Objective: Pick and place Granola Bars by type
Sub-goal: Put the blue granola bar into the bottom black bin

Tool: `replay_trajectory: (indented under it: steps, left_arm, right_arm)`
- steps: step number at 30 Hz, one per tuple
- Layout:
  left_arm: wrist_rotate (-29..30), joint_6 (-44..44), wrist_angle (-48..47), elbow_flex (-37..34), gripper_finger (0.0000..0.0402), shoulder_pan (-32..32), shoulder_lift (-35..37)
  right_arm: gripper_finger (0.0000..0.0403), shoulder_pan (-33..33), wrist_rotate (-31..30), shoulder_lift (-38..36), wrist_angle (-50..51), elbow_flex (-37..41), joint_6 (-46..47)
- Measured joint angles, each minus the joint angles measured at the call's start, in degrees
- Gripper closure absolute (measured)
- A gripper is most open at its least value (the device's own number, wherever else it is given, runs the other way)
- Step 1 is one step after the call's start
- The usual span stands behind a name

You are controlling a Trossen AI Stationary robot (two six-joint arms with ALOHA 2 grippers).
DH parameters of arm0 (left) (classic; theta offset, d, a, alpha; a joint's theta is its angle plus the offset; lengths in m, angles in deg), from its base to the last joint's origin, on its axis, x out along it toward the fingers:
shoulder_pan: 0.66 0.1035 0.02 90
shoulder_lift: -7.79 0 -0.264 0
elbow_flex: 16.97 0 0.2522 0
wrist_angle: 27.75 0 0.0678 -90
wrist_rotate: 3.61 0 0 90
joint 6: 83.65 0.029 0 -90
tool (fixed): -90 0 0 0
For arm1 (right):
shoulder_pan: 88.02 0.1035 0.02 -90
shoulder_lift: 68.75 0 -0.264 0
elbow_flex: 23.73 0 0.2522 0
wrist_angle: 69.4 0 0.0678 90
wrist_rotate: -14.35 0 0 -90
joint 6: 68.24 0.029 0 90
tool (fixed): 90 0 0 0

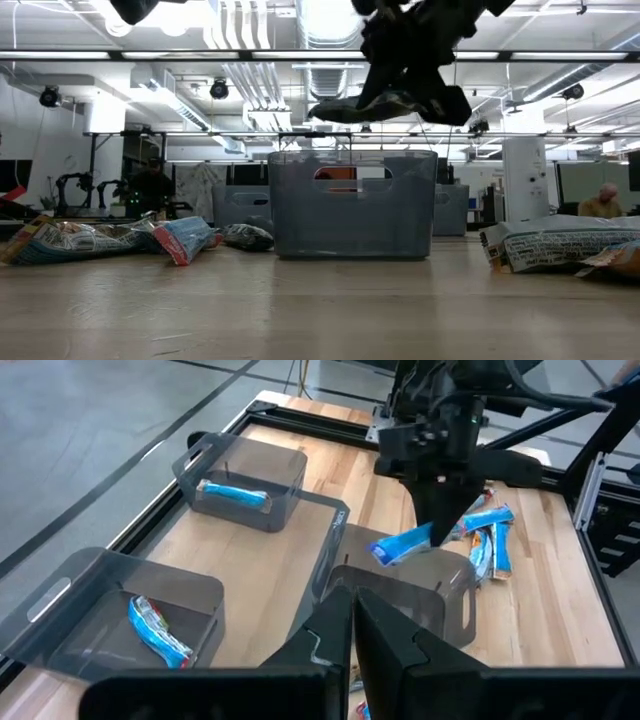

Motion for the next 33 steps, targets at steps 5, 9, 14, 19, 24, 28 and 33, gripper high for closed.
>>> replay_trajectory:
  steps: [5, 9, 14, 19, 24, 28, 33]
  left_arm:
    - [0.15, 0.02, -0.02, 0.02, 0.0401, 0.01, -0.34]
    - [1.04, 0.02, -0.02, 0.02, 0.0401, -0.01, -0.38]
    - [2.71, 0.02, -0.02, 0.02, 0.0401, -0.01, -0.38]
    - [3.18, 0.02, -0.02, 0.01, 0.0401, -0.01, -0.38]
    - [4.24, 0.02, -0.02, 0.02, 0.0401, -0.01, -0.36]
    - [4.50, 0.02, -0.02, 0.02, 0.0401, -0.01, -0.36]
    - [4.50, 0.02, -0.02, 0.01, 0.0401, 0.01, -0.36]
  right_arm:
    - [0.0340, -0.62, -0.09, 0.33, -2.34, 0.00, 7.62]
    - [0.0340, -0.68, -1.00, 0.40, -2.66, 0.00, 13.34]
    - [0.0340, -0.66, -3.23, 0.51, -2.59, 0.04, 21.18]
    - [0.0340, -0.68, -8.64, 0.51, -2.57, 0.09, 29.45]
    - [0.0340, -0.63, -11.17, 0.51, -2.59, 0.20, 35.41]
    - [0.0339, -0.37, -13.57, 0.51, -3.06, 0.26, 37.15]
    - [0.0339, -0.36, -14.58, 0.51, -6.29, 1.70, 37.55]
